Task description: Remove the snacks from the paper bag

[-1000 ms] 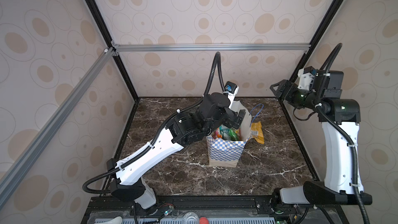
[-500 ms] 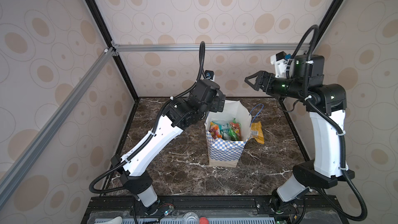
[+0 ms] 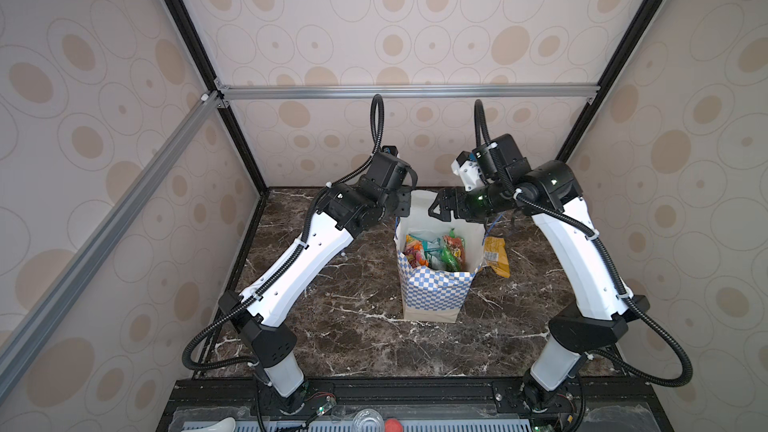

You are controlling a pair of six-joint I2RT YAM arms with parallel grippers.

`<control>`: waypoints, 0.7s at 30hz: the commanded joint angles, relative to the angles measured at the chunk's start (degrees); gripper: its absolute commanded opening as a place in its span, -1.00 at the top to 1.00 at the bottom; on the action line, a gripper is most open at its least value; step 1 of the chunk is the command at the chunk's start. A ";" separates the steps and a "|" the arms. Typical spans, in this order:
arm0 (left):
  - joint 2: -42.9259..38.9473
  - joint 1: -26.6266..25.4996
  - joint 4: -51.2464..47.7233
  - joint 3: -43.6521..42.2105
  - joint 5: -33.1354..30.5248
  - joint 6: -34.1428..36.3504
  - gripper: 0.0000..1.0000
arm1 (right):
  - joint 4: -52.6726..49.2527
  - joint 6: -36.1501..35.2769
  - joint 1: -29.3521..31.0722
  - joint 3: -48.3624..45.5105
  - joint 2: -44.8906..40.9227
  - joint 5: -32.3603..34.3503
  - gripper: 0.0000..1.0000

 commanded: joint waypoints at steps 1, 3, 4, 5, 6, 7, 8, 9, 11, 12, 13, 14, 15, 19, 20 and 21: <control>-0.51 1.31 -1.15 0.17 0.10 -1.46 0.31 | -0.52 -0.67 1.22 -4.22 1.75 5.00 -0.73; -1.20 1.62 -0.72 -0.72 0.55 -1.77 0.46 | 1.32 -1.45 1.81 -7.50 2.33 5.47 -0.73; -1.70 1.74 -0.05 -1.56 1.04 -1.96 0.55 | 2.44 -1.62 1.98 -9.07 2.77 5.46 -0.73; -2.19 1.84 0.53 -2.36 1.57 -2.17 0.65 | 3.32 -1.88 2.13 -10.35 3.26 5.34 -0.73; -2.83 1.98 1.34 -3.38 2.37 -2.53 0.73 | 4.33 -2.15 2.19 -11.44 3.86 5.15 -0.74; -3.52 2.02 2.29 -4.52 3.17 -2.75 0.83 | 5.27 -2.36 2.40 -12.50 4.56 5.17 -0.74; -4.19 2.08 3.28 -5.58 3.78 -2.84 0.91 | 6.08 -2.48 2.44 -13.39 5.10 5.36 -0.74; -4.99 2.17 4.36 -6.76 4.25 -3.17 0.99 | 7.14 -2.72 2.51 -14.55 5.81 5.62 -0.75; -6.44 2.26 6.49 -8.93 4.83 -3.75 1.00 | 9.15 -2.87 2.82 -16.88 7.01 5.91 -0.76; -7.05 2.36 7.33 -9.73 4.85 -4.20 1.00 | 10.29 -3.00 2.94 -18.19 7.59 5.73 -0.76; -7.44 2.47 7.96 -10.30 4.93 -4.64 1.00 | 11.78 -3.13 3.17 -19.68 8.03 5.47 -0.76; -7.65 2.55 8.34 -10.61 5.17 -4.92 1.00 | 13.00 -3.22 3.35 -20.99 8.33 5.22 -0.76; -7.84 2.63 8.70 -10.79 5.36 -5.12 1.00 | 14.46 -3.14 3.55 -22.52 8.60 5.19 -0.77; -7.77 2.77 9.39 -11.16 6.11 -5.48 1.00 | 19.52 -2.44 3.82 -28.08 9.48 3.99 -0.78; -7.63 2.80 9.60 -11.20 6.40 -5.49 1.00 | 21.06 -2.26 3.84 -29.61 9.67 3.66 -0.78; -7.46 2.84 9.85 -11.16 6.77 -5.48 1.00 | 22.51 -2.05 3.84 -31.05 9.83 3.36 -0.78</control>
